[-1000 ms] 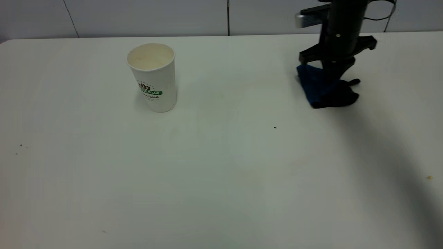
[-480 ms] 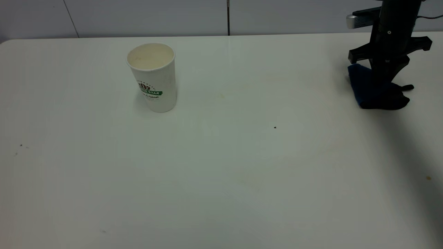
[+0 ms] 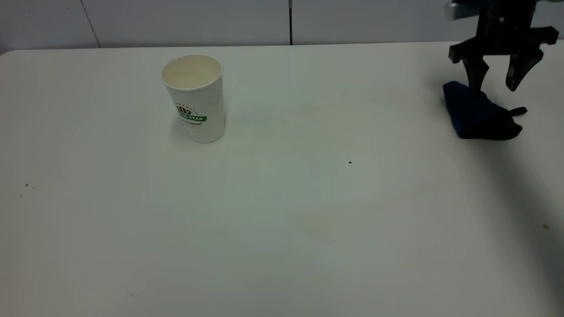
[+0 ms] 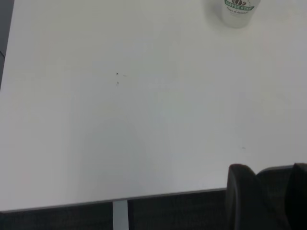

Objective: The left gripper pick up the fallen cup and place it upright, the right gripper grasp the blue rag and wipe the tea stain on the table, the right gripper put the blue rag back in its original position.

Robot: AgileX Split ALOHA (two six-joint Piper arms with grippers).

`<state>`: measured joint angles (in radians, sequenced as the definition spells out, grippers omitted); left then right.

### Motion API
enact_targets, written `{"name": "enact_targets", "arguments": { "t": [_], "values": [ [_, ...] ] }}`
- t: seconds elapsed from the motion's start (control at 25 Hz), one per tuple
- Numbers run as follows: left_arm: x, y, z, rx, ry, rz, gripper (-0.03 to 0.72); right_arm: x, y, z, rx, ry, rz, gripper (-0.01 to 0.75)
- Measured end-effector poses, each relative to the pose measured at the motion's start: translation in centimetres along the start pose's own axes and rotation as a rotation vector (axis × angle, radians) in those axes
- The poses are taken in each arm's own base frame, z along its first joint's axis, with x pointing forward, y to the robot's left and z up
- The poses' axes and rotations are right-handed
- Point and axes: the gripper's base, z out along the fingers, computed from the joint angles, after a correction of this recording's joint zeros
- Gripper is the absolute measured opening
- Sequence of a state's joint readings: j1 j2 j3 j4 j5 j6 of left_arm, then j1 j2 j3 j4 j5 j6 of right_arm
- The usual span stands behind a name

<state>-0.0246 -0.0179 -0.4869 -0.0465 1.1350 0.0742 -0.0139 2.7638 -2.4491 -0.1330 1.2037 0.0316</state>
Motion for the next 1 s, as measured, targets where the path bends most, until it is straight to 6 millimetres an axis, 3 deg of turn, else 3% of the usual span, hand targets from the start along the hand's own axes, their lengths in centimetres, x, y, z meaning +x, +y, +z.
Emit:
{"name": "enact_targets", "arguments": {
  "t": [0.24, 0.44, 0.6, 0.68, 0.8, 1.0],
  "values": [
    [0.0, 0.0, 0.0, 0.000, 0.000, 0.000, 0.239, -1.9, 1.5, -9.8, -0.048, -0.196, -0.007, 0.575],
    [0.0, 0.0, 0.0, 0.000, 0.000, 0.000, 0.239, -1.2, 5.6, -19.1, -0.117, -0.343, -0.083, 0.562],
    [0.0, 0.0, 0.0, 0.000, 0.000, -0.001, 0.239, 2.3, 9.3, -25.5, -0.149, -0.374, -0.185, 0.563],
    [0.0, 0.0, 0.0, 0.000, 0.000, -0.001, 0.239, 4.8, 10.1, -27.8, -0.142, -0.361, -0.205, 0.563],
    [0.0, 0.0, 0.0, 0.000, 0.000, -0.001, 0.239, 8.7, 9.6, -31.5, -0.125, -0.371, -0.194, 0.563],
    [0.0, 0.0, 0.0, 0.000, 0.000, -0.001, 0.239, 15.5, 6.5, -37.0, -0.133, -0.432, -0.125, 0.563]
  ]
}}
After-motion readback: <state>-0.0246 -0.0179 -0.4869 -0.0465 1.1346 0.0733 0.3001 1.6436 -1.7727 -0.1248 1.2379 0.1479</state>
